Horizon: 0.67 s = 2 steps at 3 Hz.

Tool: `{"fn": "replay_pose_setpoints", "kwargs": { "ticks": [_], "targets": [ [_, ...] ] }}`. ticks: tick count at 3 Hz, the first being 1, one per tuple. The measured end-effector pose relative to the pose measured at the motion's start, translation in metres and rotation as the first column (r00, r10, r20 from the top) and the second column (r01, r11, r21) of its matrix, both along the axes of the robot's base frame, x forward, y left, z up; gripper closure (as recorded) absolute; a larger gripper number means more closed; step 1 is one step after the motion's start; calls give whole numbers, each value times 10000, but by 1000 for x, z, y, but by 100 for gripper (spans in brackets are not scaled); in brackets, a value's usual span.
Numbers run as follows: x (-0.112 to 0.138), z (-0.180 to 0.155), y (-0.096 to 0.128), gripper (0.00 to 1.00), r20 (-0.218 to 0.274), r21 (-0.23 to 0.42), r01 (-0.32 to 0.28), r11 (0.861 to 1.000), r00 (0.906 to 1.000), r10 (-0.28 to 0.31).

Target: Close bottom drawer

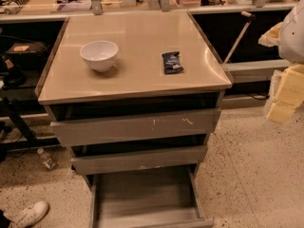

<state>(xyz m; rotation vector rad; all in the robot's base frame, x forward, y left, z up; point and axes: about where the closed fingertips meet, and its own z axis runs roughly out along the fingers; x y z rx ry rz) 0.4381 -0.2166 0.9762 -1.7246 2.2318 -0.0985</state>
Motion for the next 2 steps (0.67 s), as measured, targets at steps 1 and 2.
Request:
{"fn": "replay_pose_setpoints", "kwargs": {
  "ticks": [1, 2],
  "targets": [
    [0, 0, 0, 0, 0, 0, 0, 10000, 10000, 0],
    [0, 0, 0, 19, 1, 0, 0, 10000, 10000, 0]
  ]
}}
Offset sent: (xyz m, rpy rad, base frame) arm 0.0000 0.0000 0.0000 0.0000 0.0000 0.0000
